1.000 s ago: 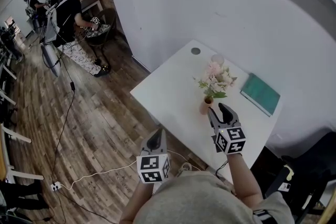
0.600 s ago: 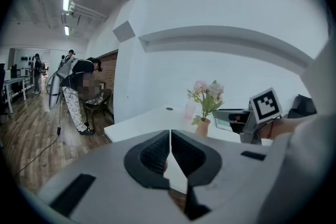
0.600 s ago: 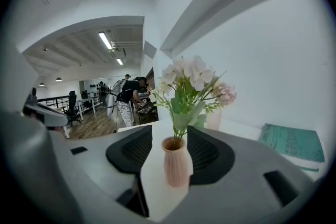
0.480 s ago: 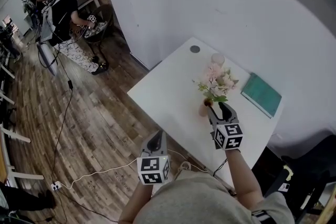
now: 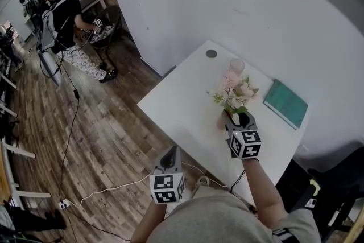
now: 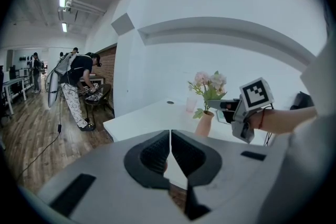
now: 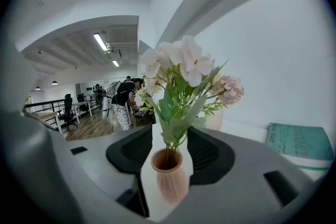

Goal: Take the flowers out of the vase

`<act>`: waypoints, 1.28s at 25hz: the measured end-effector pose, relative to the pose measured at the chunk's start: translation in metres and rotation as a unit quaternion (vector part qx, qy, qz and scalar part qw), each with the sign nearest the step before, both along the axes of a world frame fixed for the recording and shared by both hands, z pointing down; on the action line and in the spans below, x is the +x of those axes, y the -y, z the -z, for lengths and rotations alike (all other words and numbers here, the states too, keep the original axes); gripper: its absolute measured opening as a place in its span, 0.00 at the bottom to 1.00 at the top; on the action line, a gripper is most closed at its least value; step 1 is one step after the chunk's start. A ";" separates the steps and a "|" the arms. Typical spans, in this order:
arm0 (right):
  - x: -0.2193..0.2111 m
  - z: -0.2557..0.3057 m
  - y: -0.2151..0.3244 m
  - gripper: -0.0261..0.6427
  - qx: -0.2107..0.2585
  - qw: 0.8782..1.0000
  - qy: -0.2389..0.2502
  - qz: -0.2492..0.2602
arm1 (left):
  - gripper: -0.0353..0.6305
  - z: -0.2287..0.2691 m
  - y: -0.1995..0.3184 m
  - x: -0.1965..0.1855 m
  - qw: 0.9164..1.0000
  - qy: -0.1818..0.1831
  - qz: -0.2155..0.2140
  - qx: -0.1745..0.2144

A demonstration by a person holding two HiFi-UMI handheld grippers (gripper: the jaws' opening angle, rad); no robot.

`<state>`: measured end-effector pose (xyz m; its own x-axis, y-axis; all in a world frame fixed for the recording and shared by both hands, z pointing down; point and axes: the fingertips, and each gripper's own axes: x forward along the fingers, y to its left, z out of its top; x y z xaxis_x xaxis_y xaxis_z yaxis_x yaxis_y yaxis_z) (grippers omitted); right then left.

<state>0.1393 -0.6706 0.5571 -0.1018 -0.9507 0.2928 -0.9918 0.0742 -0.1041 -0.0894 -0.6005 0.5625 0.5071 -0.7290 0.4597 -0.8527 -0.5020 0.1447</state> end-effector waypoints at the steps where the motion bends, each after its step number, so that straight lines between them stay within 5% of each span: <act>1: 0.001 -0.001 0.003 0.34 0.000 1.000 0.001 -0.001 | 0.07 -0.001 0.002 0.001 1.000 0.000 0.000 -0.001; 11: 0.005 -0.003 0.013 0.15 0.001 1.000 0.012 -0.011 | 0.07 -0.005 0.010 0.005 1.000 0.004 -0.010 -0.002; 32: 0.002 0.015 0.000 0.11 0.014 1.000 0.017 -0.008 | 0.07 0.002 -0.009 0.002 1.000 -0.001 -0.012 0.007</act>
